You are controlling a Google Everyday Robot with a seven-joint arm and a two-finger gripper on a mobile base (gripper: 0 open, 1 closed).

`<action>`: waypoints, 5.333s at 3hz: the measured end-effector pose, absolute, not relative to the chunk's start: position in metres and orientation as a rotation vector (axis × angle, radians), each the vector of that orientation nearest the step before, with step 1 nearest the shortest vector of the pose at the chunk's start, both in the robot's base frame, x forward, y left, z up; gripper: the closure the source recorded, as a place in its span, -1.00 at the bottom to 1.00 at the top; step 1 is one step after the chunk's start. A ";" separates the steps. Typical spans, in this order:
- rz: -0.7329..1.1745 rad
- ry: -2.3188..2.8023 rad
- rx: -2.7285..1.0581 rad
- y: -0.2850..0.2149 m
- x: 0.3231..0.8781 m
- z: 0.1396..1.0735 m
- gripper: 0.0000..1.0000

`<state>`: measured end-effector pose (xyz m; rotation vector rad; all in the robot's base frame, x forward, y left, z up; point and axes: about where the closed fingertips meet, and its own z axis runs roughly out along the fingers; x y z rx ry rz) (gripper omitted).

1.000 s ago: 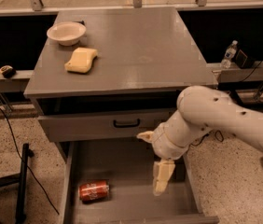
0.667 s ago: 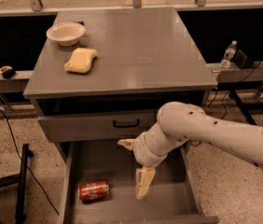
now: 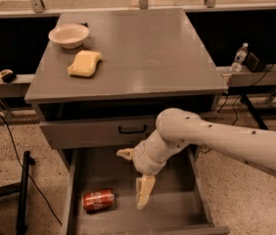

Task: Pick coke can from middle drawer and place on counter

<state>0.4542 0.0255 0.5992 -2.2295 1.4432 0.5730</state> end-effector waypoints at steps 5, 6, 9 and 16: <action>0.776 1.811 -2.029 0.076 0.454 0.389 -1.00; 0.831 1.755 -1.975 0.098 0.451 0.366 -1.00; 0.911 1.414 -1.870 0.148 0.459 0.363 -0.64; 0.619 1.308 -1.900 -0.022 0.466 0.566 1.00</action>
Offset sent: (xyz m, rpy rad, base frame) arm -0.0020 0.0325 -0.2073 -0.0914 0.1191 -0.2881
